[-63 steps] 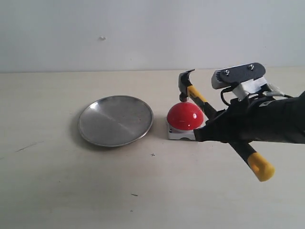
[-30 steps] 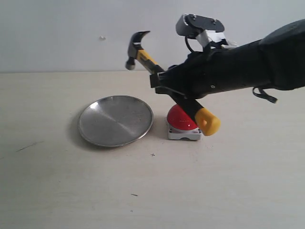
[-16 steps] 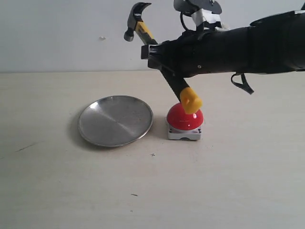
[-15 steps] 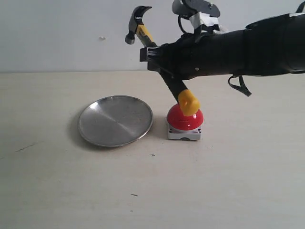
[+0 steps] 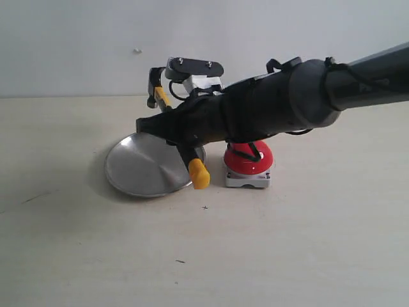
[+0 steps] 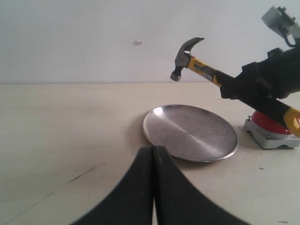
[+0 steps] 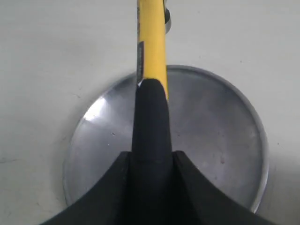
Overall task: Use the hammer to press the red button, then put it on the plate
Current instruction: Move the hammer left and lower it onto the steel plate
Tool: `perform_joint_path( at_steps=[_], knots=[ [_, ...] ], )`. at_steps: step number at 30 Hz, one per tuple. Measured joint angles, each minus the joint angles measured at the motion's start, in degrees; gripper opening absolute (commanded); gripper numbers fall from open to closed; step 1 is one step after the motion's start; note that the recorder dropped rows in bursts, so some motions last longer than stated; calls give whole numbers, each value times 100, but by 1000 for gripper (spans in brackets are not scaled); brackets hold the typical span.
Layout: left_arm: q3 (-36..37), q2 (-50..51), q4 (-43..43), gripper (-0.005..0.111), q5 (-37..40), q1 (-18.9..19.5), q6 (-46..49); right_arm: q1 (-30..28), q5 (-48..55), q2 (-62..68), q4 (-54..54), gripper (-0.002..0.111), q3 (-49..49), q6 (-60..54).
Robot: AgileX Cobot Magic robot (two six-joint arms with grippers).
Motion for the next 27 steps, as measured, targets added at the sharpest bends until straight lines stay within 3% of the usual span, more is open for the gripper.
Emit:
perform_joint_path(
  at_steps=[9,16,18,22,27],
  knots=[
    [0,0,0,0,0,0,0,10,245,644,34,0,-425,558],
    [0,0,0,0,0,0,0,69,-830,966,25,0,-533,1868],
    [0,0,0,0,0,0,0,171,-1281,1016,-511,0,-533,2516],
    [0,0,0,0,0,0,0,584,-1556,1088,-2805,0,-537,5068],
    [0,0,0,0,0,0,0,713,-1528,1279,-3810,0,-568,6544]
  ],
)
